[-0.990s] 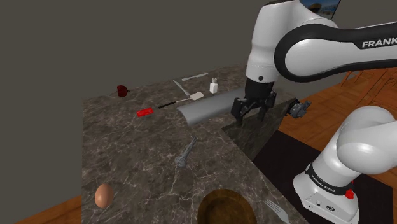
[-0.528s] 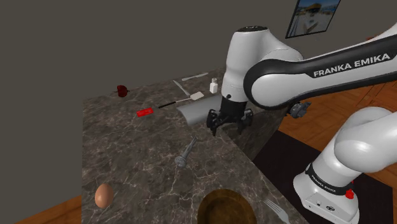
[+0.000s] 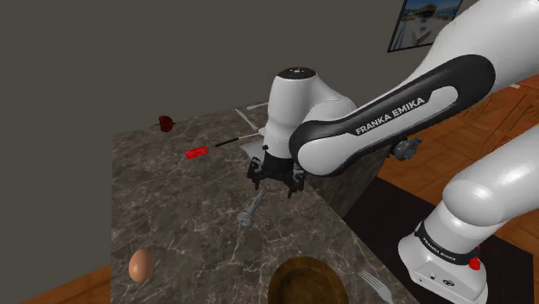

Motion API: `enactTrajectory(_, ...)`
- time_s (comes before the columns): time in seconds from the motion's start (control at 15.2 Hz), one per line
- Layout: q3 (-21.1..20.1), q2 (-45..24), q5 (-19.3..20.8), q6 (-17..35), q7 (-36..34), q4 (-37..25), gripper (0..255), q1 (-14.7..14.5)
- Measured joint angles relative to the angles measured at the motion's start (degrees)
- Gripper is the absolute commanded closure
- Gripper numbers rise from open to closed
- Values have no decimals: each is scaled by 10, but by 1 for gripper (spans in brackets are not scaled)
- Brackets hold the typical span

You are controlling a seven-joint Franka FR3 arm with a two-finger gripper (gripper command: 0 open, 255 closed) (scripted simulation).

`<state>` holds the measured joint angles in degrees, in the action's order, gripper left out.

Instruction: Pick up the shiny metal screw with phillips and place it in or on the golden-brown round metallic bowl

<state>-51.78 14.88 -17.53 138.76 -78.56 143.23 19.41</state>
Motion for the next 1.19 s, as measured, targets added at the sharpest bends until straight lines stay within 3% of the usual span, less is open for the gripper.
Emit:
enactTrajectory(0.13, -50, -63, 70, 36, -96, -26, 0, 52)
enactTrajectory(0.26, -77, -119, 152, 63, -190, -41, 0, 84)
enactTrajectory(0.46, -81, -172, 234, 84, -262, -50, 0, 91)
enactTrajectory(0.73, -53, -229, 328, 106, -330, -55, 0, 71)
enactTrajectory(0.86, -42, -242, 351, 111, -347, -55, 0, 62)
enactTrajectory(1.19, -39, -245, 357, 113, -352, -56, 0, 59)
